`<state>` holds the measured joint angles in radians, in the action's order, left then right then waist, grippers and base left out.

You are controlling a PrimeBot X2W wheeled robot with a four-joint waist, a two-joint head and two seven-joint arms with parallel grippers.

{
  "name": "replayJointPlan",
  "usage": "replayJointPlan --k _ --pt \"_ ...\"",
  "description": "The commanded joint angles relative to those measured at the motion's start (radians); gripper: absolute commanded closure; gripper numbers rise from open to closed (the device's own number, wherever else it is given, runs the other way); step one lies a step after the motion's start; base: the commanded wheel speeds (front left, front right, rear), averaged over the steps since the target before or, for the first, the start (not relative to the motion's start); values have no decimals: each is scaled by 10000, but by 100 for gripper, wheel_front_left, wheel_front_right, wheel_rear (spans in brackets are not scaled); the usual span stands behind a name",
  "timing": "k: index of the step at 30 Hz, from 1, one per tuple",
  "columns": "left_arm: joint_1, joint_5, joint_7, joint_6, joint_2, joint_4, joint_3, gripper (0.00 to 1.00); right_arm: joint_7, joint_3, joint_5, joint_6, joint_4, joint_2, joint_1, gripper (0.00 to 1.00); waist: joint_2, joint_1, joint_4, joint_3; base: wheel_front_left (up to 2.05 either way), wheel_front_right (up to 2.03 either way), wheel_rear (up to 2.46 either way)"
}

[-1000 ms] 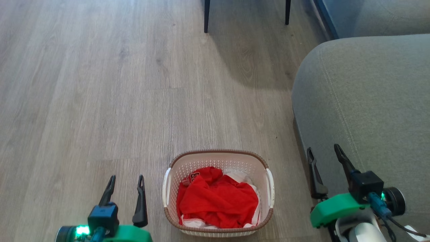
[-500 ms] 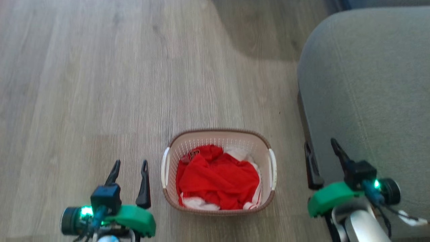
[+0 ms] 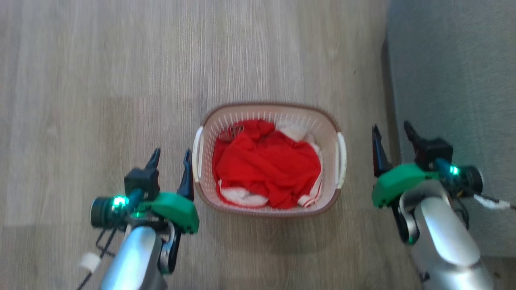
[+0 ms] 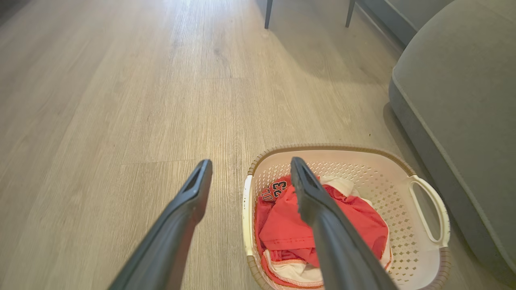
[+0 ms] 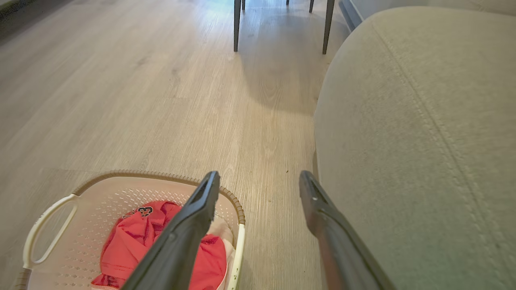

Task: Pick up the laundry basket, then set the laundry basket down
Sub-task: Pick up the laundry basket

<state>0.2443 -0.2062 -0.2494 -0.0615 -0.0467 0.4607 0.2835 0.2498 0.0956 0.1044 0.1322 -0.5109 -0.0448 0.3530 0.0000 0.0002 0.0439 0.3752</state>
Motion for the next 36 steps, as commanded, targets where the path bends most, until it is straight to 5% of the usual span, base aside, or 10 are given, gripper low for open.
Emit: replayJointPlan --k 1,12,36 --pt "378 -84 -124 -3 -37 -117 -224 0 120 167 -32 -15 123 -54 309 0 0 -2 214 923 0 0 0" --pt "2622 -913 -124 -59 -36 1515 657 0 120 -196 -127 -15 -1360 -54 2290 0 0 -2 586 3360 0 0 0" --pt "5059 -2013 -124 -1 -36 4120 2733 0 120 165 256 -15 -2429 -54 3000 0 0 -2 833 5359 0 0 0"
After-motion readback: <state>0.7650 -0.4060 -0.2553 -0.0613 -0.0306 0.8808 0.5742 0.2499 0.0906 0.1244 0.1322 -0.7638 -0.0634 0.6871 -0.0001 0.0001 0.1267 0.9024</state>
